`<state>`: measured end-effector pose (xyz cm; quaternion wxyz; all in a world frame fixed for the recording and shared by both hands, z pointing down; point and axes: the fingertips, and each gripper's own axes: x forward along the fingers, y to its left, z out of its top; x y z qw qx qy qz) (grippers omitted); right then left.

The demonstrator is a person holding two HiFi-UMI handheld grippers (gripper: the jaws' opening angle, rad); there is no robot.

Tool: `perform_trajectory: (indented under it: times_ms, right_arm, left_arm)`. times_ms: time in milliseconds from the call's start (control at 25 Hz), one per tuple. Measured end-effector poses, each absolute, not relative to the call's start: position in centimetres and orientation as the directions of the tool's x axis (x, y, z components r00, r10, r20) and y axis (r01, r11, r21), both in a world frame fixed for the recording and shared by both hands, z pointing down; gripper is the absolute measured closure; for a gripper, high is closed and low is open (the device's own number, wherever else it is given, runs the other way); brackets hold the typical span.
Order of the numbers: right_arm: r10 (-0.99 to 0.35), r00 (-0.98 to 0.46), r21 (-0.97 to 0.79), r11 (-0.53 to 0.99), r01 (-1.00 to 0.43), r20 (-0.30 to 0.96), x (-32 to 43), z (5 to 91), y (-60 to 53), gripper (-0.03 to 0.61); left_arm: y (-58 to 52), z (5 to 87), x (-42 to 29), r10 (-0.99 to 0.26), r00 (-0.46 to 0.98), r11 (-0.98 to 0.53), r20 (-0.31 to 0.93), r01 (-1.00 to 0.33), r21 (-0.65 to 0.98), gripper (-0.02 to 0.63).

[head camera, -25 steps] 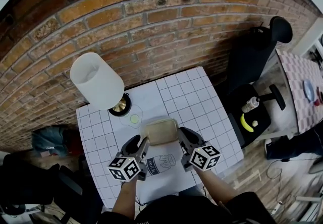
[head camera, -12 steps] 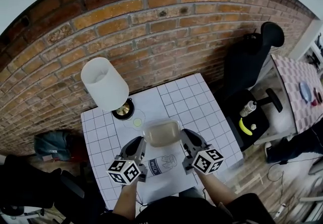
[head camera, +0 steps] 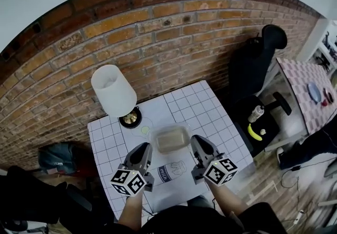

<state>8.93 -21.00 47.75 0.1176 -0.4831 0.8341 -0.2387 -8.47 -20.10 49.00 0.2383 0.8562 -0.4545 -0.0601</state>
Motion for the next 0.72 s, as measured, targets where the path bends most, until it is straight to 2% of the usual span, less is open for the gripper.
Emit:
perform_trajectory:
  times_ms: [720]
  right_arm:
    - [-0.89, -0.429, -0.481, 0.447, -0.754, -0.154, 8.3, 39.7, -14.1, 0.557]
  left_arm:
    - [-14.9, 40.8, -9.3, -0.757, 0.652, -0.616, -0.032, -0.698, 0.365, 0.577]
